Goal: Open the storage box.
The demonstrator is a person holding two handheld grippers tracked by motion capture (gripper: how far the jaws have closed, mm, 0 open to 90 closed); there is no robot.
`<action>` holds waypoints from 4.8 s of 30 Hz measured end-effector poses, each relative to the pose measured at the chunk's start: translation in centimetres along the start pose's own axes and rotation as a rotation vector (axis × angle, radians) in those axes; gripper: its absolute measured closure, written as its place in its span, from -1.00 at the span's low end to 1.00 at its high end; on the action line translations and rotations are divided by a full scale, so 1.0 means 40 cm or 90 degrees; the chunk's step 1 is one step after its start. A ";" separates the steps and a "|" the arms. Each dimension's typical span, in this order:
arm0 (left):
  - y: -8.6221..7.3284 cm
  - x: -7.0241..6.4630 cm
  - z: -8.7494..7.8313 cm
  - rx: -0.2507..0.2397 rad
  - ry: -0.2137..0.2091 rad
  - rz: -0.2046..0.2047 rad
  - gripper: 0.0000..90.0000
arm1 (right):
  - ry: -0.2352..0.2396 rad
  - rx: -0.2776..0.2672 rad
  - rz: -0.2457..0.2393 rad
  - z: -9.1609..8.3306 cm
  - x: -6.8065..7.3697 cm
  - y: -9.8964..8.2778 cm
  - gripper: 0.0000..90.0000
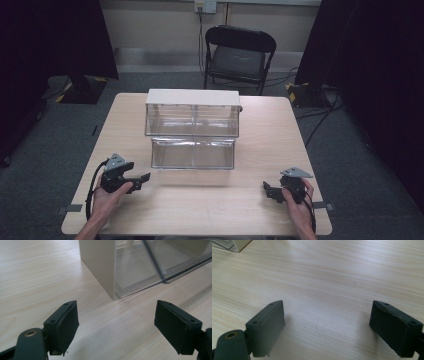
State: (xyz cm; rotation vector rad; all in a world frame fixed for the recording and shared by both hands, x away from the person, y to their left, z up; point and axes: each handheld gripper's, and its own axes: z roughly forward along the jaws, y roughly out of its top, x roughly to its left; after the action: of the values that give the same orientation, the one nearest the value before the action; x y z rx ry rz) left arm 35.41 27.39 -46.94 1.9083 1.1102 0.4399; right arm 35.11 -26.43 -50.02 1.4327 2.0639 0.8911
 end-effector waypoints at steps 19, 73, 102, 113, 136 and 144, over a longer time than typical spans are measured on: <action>0.031 -0.039 0.042 -0.009 -0.031 0.034 -0.60 | 0.000 0.000 0.000 0.000 0.000 0.000 -0.74; 0.070 -0.085 0.106 -0.006 -0.043 0.057 -0.78 | 0.003 0.001 -0.002 0.001 0.000 0.001 -0.74; 0.073 -0.088 0.086 -0.015 -0.050 0.068 -0.78 | 0.005 0.001 -0.003 0.001 0.000 0.001 -0.74; 0.074 -0.090 0.075 -0.032 -0.062 0.058 -0.80 | 0.006 0.001 -0.005 0.001 0.000 0.001 -0.74; 0.084 -0.087 0.068 -0.045 -0.059 0.053 -0.75 | 0.006 0.001 -0.005 0.001 0.000 0.001 -0.74; 0.089 -0.086 0.064 -0.044 -0.057 0.065 -0.76 | 0.006 0.001 -0.005 0.001 0.000 0.001 -0.74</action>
State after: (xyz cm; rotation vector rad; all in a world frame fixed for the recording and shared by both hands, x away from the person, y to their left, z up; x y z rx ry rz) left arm 37.12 22.40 -45.11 1.9107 0.9307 0.4386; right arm 35.15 -26.42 -50.01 1.4228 2.0765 0.8957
